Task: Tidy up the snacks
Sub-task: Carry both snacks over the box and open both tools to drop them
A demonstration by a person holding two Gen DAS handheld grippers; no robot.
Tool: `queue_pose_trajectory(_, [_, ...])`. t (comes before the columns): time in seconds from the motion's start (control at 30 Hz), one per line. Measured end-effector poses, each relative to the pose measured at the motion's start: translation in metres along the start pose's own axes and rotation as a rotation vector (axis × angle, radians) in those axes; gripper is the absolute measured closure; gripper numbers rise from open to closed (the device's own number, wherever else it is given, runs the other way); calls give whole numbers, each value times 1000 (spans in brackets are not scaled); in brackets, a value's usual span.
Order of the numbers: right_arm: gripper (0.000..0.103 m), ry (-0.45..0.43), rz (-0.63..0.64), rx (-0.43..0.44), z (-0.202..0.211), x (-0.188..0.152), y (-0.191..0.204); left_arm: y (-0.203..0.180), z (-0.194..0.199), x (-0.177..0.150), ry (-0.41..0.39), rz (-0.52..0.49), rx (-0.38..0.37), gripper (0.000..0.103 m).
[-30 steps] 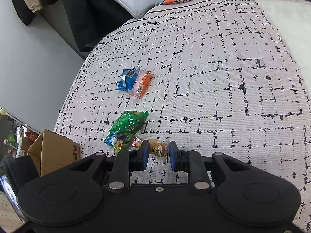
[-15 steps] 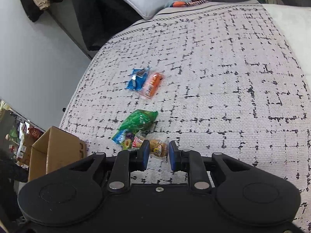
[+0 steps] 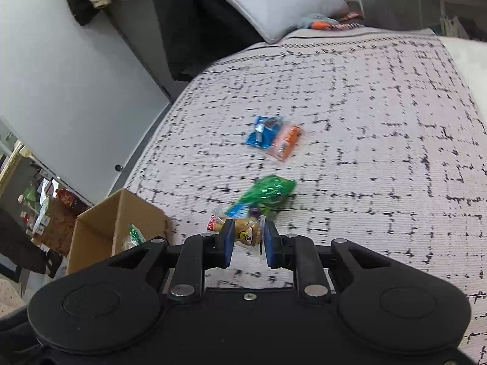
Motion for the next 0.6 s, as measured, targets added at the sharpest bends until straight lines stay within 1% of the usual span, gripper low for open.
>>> queue_pose_trajectory(0.13, [83, 1, 43, 13, 1, -1, 21, 17, 10, 8, -13, 30, -8, 56])
queue_pose_trajectory(0.33, [84, -34, 99, 46, 4, 1, 55, 42, 24, 19, -32, 66, -21, 56])
queue_pose_trajectory(0.6, [84, -44, 173, 73, -5, -8, 98, 90, 22, 33, -33, 123, 10, 57])
Point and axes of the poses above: each gripper's, at about its wrist camera, not at the fingertips, and z roughly against the way its jaws point, y to its left, x to its top, the point moved 8 cm from there along -z, roughly the way its jaws point, and after that the axes turned 11 degrees about x, right-handed, at the moved point
